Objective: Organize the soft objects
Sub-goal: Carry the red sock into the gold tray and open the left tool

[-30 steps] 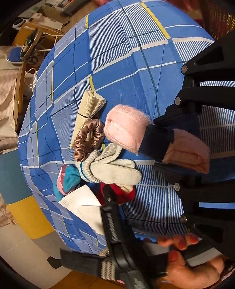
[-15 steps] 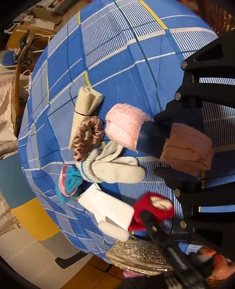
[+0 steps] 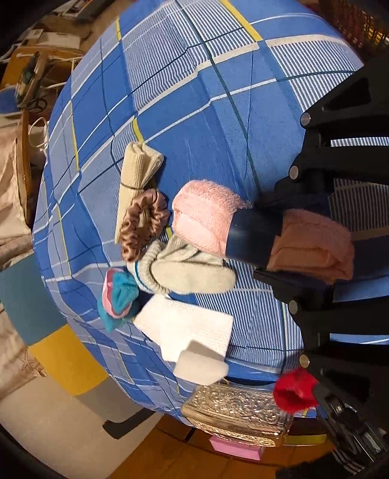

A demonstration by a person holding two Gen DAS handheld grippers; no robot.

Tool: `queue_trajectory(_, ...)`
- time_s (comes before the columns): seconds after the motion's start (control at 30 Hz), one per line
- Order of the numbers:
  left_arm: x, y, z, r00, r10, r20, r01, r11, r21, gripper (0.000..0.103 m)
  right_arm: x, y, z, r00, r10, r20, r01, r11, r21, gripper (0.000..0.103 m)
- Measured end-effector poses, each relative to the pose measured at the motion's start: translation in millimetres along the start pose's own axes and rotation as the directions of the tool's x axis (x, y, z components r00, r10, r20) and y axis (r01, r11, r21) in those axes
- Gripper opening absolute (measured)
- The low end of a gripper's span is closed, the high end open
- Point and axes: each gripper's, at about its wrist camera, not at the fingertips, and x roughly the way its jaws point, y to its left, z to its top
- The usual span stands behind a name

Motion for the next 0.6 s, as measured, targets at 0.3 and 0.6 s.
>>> queue_trajectory(0.3, -73.9, 31.6, -14.5, 0.997, 0.001, 0.077, -0.001, 1.0, 0.01, 0.019, -1.2, 15.5, -8.6, 1.0, -0.002, 0.013, 0.003, 0.999, -0.052, 0.038)
queue_trajectory(0.6, -137.6, 99.4, -11.4, 0.989, 0.079, 0.128, -0.069, 0.994, -0.081, 0.019, -10.7, 29.9, -26.3, 0.999, 0.019, 0.04, -0.016, 0.996, -0.083, 0.037)
